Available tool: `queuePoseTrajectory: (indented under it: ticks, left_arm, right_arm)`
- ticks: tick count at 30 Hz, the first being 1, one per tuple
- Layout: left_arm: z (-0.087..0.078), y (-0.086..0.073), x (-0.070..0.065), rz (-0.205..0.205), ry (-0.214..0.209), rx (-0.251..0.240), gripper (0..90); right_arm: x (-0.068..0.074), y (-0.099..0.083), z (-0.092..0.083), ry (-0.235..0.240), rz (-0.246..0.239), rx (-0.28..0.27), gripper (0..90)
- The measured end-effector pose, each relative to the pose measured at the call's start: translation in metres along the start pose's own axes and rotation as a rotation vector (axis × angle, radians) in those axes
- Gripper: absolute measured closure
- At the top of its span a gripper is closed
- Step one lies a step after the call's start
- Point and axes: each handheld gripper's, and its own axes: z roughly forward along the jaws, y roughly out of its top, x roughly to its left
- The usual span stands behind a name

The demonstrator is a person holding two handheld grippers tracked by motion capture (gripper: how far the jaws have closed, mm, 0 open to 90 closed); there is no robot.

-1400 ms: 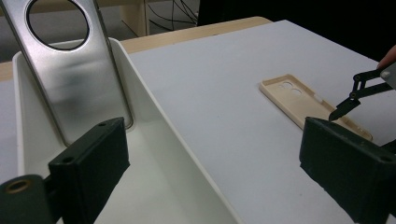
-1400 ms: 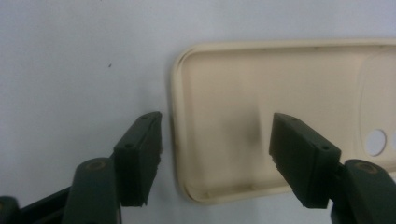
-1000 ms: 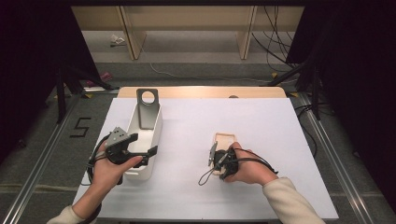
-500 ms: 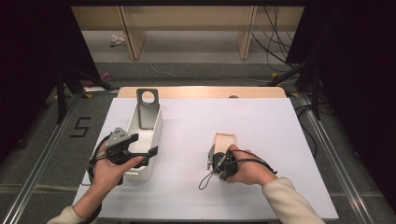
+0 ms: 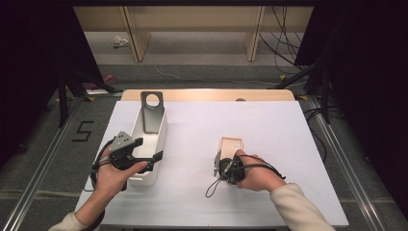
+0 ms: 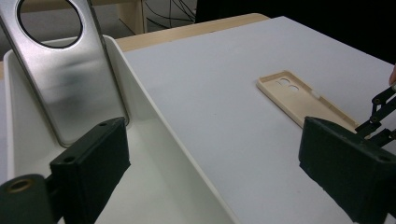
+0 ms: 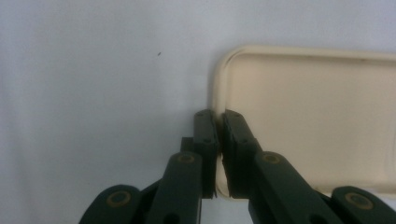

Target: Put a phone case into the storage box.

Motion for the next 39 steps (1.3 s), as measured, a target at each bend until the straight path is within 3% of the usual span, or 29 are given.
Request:
queuePoseTrajectory:
  ticks: [14, 20, 39]
  left_arm:
    - [0.000, 0.000, 0.001, -0.001, 0.001, -0.001, 8.4]
    - [-0.001, 0.000, 0.001, -0.003, 0.001, -0.004, 8.5]
    - [-0.002, 0.001, 0.002, -0.009, 0.002, -0.013, 8.8]
  right_arm:
    - [-0.001, -0.003, -0.001, -0.004, 0.008, -0.018, 86.9]
    - [-0.002, -0.006, -0.006, 0.006, 0.033, -0.044, 87.0]
    - [-0.009, -0.018, -0.019, 0.022, 0.141, -0.274, 87.2]
